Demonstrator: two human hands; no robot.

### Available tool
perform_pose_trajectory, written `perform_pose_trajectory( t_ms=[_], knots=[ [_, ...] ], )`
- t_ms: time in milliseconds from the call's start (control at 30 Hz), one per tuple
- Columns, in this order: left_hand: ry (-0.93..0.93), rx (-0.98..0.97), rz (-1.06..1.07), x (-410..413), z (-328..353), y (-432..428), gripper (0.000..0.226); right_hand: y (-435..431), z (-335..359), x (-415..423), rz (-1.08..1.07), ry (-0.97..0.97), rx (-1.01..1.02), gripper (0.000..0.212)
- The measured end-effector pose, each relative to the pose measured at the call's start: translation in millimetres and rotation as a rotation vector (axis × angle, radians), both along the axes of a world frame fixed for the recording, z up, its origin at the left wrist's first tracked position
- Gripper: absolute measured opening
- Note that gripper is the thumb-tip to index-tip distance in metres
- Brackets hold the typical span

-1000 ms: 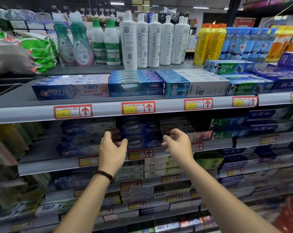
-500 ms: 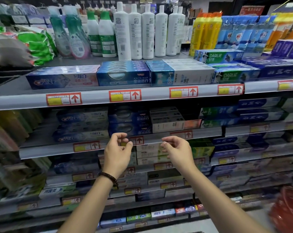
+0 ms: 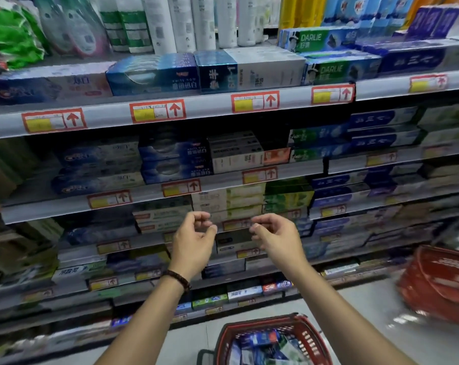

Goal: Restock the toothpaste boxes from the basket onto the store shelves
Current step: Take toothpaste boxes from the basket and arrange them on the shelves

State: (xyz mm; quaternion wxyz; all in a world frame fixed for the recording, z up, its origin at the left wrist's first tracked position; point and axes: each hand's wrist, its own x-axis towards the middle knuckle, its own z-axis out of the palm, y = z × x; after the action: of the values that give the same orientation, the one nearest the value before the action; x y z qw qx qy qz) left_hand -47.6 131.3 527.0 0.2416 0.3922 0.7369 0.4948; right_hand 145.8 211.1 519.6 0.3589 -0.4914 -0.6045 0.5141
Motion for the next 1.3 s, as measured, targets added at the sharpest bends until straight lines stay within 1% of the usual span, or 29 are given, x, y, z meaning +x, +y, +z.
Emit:
perform_pose_trajectory(
  t_ms=[300,400,567,733,833,1000,1133,1300],
  knots=[
    [-0.027,-0.089,-0.262,13,-34,-4,0.016,-48,-38,24,-0.198,-0.011,-0.087,0.008],
    [-0.017,-0.127,-0.323,12,-50,-9,0.017,-65,-52,24,-0.254,-0.044,-0.105,0.008],
    [-0.009,-0.186,-0.41,8,-77,-13,0.015,-92,-72,17,-0.356,-0.038,-0.179,0.01],
    [-0.085,-0.248,-0.515,12,-103,-22,0.014,-118,-99,12,-0.437,-0.069,-0.238,0.009],
    [-0.092,-0.281,-0.54,18,-118,-29,0.014,-132,-112,12,-0.451,-0.08,-0.266,0.011],
    [-0.09,-0.355,-0.537,32,-142,-46,0.012,-151,-136,24,-0.463,-0.099,-0.311,0.01],
    [-0.085,-0.433,-0.516,47,-167,-65,0.01,-161,-162,40,-0.444,-0.14,-0.374,0.009],
    [-0.085,-0.49,-0.465,66,-195,-79,0.011,-175,-198,59,-0.43,-0.142,-0.455,0.012]
  ],
)
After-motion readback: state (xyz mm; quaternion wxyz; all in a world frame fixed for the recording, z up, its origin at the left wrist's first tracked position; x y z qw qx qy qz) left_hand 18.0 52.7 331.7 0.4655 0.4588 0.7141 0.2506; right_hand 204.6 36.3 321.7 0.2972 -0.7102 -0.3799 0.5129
